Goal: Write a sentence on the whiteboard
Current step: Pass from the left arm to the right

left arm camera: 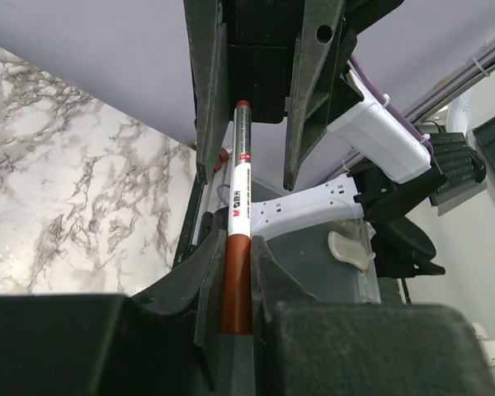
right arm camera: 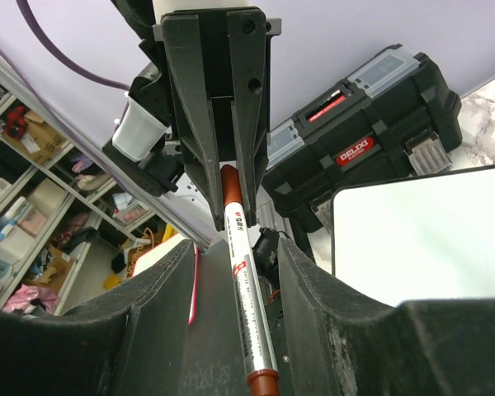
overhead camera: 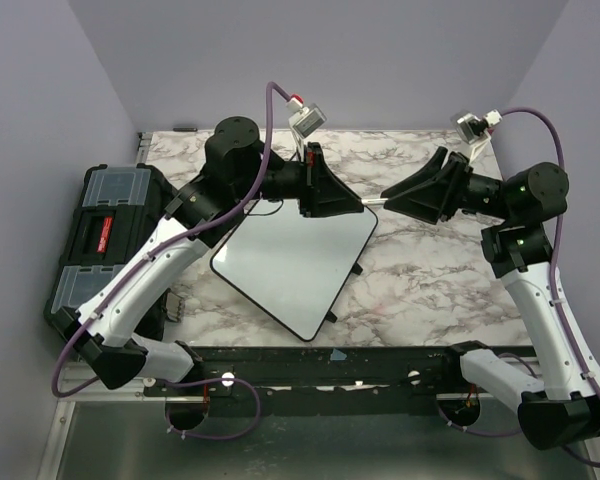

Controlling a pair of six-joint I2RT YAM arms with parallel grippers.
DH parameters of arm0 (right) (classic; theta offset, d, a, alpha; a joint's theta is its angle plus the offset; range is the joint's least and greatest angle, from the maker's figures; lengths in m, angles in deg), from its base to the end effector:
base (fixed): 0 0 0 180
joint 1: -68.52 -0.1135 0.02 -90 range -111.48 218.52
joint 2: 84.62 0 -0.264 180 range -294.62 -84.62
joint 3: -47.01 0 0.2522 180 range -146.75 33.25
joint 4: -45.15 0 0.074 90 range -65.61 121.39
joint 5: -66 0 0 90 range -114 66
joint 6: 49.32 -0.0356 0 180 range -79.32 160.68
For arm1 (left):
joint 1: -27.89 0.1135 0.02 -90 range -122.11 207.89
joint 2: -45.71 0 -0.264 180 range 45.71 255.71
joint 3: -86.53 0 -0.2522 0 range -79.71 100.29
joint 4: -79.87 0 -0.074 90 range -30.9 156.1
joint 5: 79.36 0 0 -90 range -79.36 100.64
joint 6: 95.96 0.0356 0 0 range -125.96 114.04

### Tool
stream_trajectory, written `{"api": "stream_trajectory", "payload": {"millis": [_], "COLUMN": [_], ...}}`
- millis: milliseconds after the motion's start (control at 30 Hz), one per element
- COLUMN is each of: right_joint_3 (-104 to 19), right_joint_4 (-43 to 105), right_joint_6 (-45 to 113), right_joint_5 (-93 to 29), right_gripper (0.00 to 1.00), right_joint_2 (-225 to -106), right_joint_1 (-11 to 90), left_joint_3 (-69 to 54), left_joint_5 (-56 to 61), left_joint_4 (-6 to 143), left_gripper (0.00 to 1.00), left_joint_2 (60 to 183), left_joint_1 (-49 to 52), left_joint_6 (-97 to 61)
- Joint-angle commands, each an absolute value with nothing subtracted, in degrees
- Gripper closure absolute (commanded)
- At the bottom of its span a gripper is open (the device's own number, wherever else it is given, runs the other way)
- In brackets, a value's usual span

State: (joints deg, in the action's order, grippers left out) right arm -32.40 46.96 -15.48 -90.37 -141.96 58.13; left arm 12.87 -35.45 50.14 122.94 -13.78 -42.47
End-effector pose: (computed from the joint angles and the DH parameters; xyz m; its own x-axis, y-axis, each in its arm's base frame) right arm 0.1829 0.0667 0.4663 -0.5227 0.2426 -0.8173 -0.8298 0.0748 0.5530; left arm 0.1926 -0.2058 0.4926 -0.6010 -0.0175 -0.7991 0.7983 0.0357 -0.6012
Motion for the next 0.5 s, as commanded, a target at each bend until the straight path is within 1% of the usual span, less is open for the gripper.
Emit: {"api": "stream_trajectory", "payload": {"millis": [0, 467], "right_joint_3": [-34.3, -34.4], "right_joint_4": [44.7, 44.7], "right_joint_6": [-13.8, -13.4], "right_joint_5": [-92.9, -92.2], "right_gripper": [0.53, 0.57], "right_joint_2": [-142.3, -142.5], "right_joint_1": [58.3, 58.3], "left_joint_3": [15.1, 16.1], "left_joint_5": [-37.9, -38.1], "left_joint_4": [50.9, 51.9], "left_gripper": [1.00, 1.00], "left_joint_2": [123.9, 126.3], "left_joint_1": [-13.6, -13.7], "left_joint_6": [-42.7, -43.8]}}
